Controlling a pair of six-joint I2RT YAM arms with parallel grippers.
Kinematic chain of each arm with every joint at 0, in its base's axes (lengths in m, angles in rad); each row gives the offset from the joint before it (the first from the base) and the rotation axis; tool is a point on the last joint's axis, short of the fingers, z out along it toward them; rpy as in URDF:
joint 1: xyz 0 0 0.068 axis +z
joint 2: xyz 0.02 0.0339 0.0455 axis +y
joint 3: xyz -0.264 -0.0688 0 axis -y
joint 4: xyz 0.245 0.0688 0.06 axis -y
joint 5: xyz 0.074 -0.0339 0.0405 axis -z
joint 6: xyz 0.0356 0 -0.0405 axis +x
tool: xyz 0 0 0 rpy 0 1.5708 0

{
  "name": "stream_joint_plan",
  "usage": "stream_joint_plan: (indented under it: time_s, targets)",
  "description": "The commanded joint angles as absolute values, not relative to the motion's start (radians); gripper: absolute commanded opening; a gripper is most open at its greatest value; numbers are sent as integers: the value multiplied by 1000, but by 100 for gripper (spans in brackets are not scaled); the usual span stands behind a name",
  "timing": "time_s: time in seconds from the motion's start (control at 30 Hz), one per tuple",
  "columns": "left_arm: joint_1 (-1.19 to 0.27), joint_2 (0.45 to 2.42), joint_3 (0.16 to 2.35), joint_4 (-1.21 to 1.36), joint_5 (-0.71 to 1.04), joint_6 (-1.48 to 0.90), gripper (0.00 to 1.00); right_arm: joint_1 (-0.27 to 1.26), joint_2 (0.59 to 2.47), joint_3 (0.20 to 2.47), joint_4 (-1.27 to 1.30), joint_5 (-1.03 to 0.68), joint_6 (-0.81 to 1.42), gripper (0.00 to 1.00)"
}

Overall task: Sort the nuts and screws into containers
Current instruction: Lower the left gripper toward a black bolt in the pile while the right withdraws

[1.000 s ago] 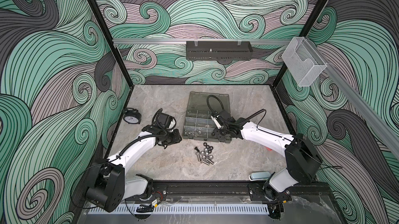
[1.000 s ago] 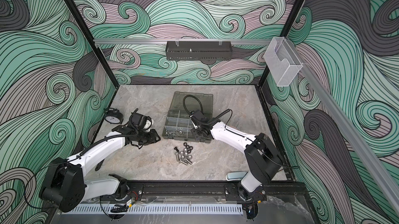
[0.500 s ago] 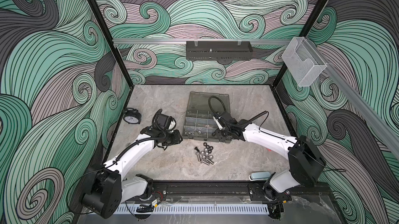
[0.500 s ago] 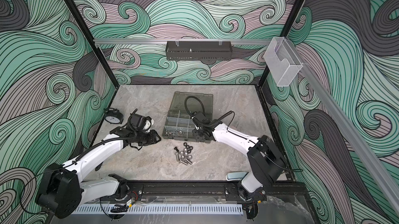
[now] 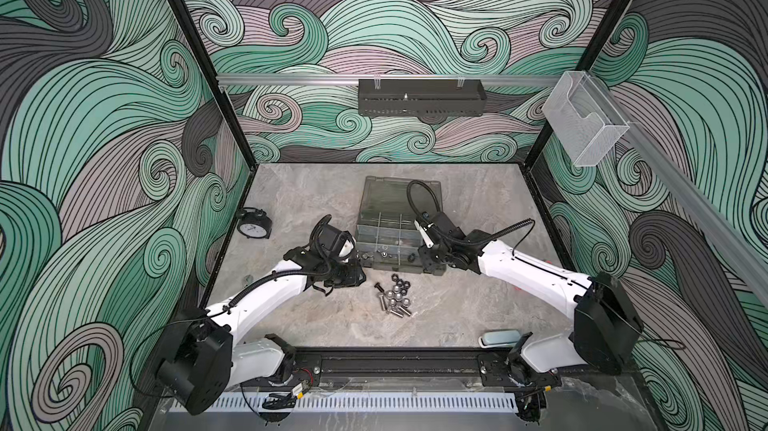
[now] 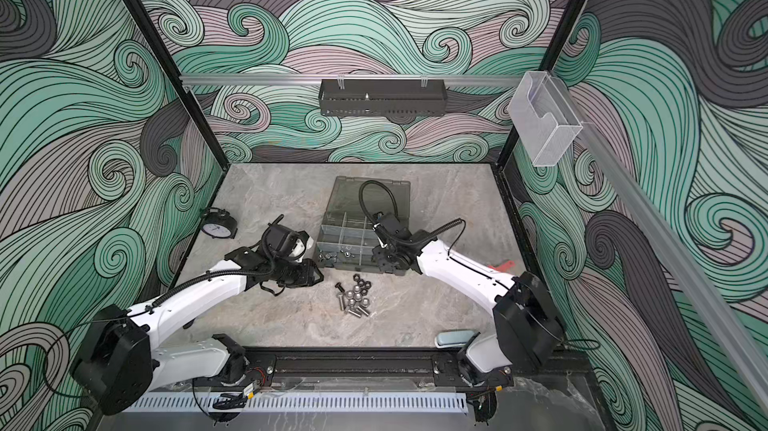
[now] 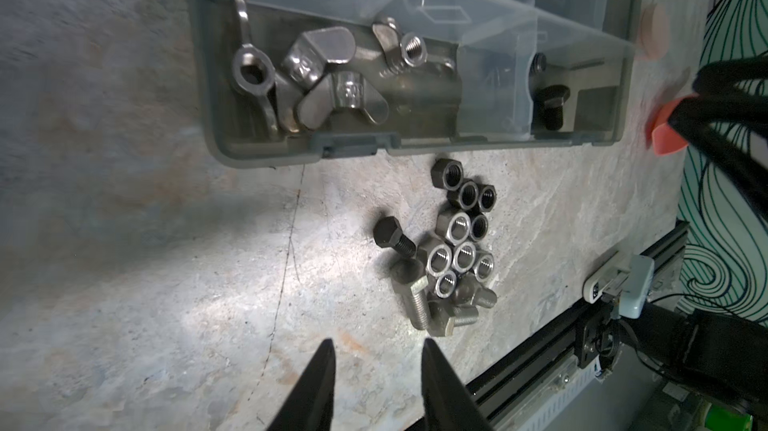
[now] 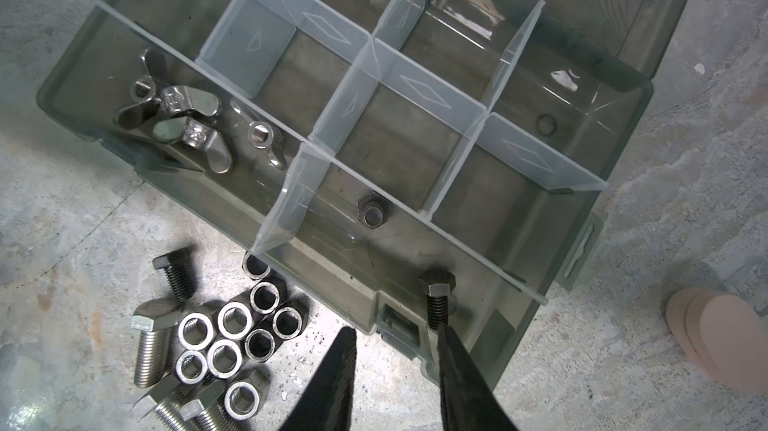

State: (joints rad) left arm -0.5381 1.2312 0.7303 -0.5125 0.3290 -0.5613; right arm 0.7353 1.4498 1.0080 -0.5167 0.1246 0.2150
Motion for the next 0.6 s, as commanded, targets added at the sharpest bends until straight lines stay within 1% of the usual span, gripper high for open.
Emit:
stream_joint_plan:
  time_s: [0.0, 0.2, 0.33, 0.4, 0.57]
  targets:
    - [-558, 1271, 754, -518, 303, -602, 39, 732, 1412, 994, -532, 126, 238, 35]
    - [-578, 1335, 799, -541, 313, -648, 39, 730, 1382, 987, -543, 129, 253, 36]
    - [-626, 1384, 822, -498, 290, -678, 40, 717, 1350, 968, -533, 80, 260, 37]
    - [-656, 1416, 858, -503, 263, -694, 40, 715, 1306, 944, -503, 44, 247, 37]
    - [-729, 1492, 924, -521, 172, -740, 40, 715, 1183, 878, -447, 58, 248, 39]
